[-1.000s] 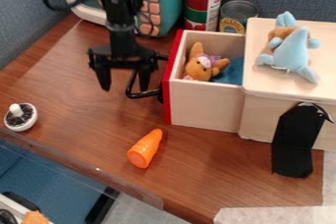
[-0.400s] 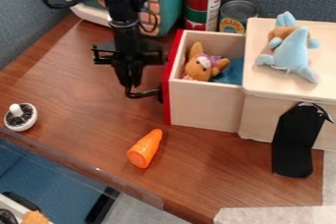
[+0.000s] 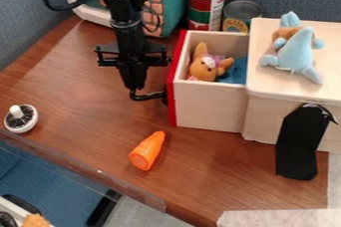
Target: Close the drawer
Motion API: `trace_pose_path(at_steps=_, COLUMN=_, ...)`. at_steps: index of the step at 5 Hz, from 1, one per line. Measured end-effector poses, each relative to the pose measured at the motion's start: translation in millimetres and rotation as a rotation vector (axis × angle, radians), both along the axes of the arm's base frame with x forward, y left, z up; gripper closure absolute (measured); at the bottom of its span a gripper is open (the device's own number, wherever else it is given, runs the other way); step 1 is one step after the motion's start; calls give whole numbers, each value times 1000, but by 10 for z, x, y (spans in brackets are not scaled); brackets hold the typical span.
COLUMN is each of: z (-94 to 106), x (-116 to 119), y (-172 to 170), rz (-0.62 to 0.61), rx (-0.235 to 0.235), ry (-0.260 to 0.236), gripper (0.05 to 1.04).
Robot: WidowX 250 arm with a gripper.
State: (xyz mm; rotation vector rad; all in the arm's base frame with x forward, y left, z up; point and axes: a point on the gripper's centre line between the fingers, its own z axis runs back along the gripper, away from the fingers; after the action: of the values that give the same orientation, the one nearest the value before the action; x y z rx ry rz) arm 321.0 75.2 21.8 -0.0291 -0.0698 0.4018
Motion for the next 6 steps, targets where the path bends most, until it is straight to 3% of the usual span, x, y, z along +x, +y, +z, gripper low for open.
trace_pose_path(at_steps=2, z=-18, x=95, y=-545, rz=-118, rx=-46, ry=-13, gripper=987)
trace_pose_path(at_steps=5, z=70, x=163, y=-814, rz=-175, rx=-59, ry=-15, gripper=988)
trace_pose_path(at_steps=6, z=291, x=186, y=-821, rz=-161, rx=-28, ry=-61, gripper=959)
